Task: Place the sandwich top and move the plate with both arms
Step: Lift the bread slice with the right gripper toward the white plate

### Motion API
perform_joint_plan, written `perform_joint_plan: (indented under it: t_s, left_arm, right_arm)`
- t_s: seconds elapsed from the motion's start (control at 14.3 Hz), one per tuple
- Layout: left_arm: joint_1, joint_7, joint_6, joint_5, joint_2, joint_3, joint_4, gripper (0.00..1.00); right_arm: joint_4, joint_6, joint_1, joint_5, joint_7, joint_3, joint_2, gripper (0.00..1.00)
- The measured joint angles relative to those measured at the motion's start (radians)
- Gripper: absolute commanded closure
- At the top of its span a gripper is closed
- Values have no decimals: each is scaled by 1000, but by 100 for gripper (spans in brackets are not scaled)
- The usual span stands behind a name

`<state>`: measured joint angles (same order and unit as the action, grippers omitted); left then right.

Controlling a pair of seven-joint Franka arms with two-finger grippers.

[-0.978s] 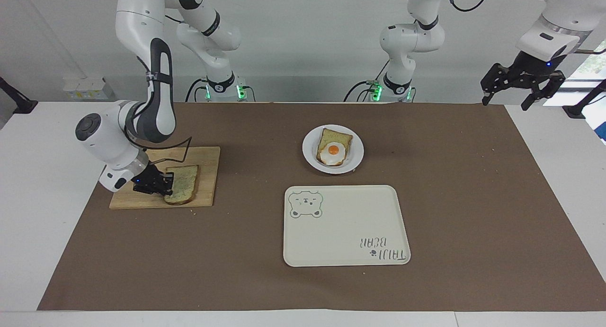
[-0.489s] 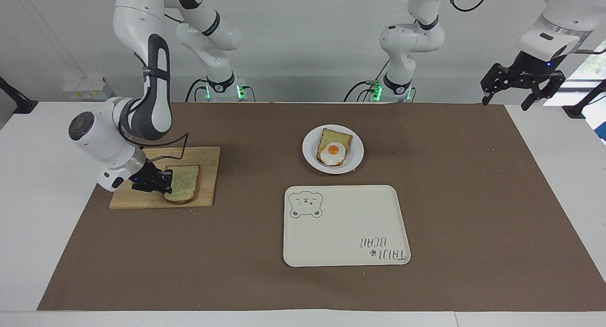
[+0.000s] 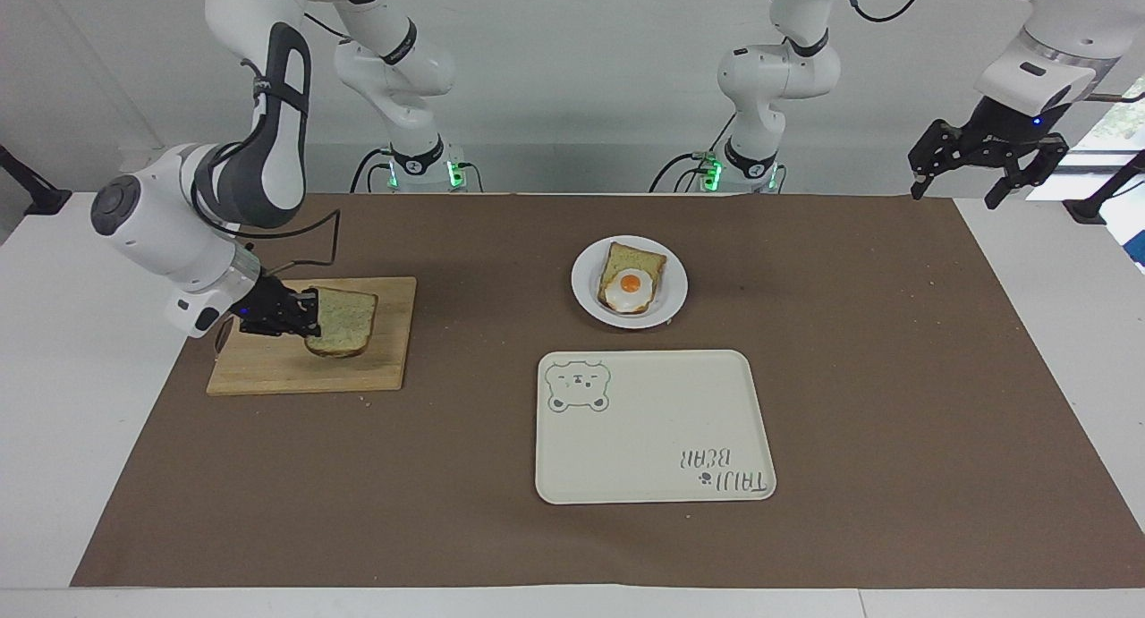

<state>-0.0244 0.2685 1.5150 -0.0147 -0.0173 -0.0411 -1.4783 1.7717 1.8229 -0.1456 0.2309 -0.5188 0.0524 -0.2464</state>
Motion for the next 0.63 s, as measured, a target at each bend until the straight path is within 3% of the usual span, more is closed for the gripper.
perform_joint_plan:
  t_s: [0.28,0.63]
  left_arm:
    - [0,0,0,0,0,0,0,0]
    - [0,0,0,0,0,0,0,0]
  right_arm:
    - [-19,-153,4,6,10,-7,37,100]
    - [-20,-212,90,67,72,-30,38,100]
